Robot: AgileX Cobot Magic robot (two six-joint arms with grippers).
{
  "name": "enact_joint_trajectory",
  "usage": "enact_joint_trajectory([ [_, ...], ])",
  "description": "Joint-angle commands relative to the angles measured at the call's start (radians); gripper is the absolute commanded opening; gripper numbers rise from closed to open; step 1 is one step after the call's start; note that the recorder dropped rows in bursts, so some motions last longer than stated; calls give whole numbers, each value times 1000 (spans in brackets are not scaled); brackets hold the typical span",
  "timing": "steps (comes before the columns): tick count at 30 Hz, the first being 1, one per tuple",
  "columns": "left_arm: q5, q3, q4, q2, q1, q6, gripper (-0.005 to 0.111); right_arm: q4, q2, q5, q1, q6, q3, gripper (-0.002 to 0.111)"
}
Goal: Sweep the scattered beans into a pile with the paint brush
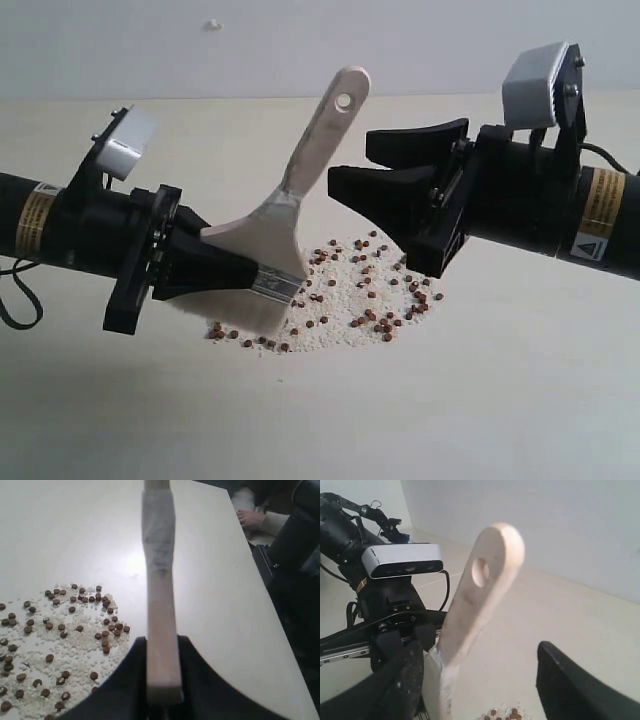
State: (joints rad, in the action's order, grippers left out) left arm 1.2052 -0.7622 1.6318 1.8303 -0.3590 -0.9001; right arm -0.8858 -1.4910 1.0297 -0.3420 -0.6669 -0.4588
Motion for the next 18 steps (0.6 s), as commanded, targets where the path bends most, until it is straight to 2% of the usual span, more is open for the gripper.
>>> enact_joint_trajectory([
  [1,16,-5,-15,-9,-4,7,0,30,1,12,5,-15,-9,61],
  [11,16,-5,-15,-9,-4,5,0,131,1,11,5,-12,-9,61],
  [18,16,-5,-13,-9,-4,7,0,111,1,42,5,-16,-15,61],
])
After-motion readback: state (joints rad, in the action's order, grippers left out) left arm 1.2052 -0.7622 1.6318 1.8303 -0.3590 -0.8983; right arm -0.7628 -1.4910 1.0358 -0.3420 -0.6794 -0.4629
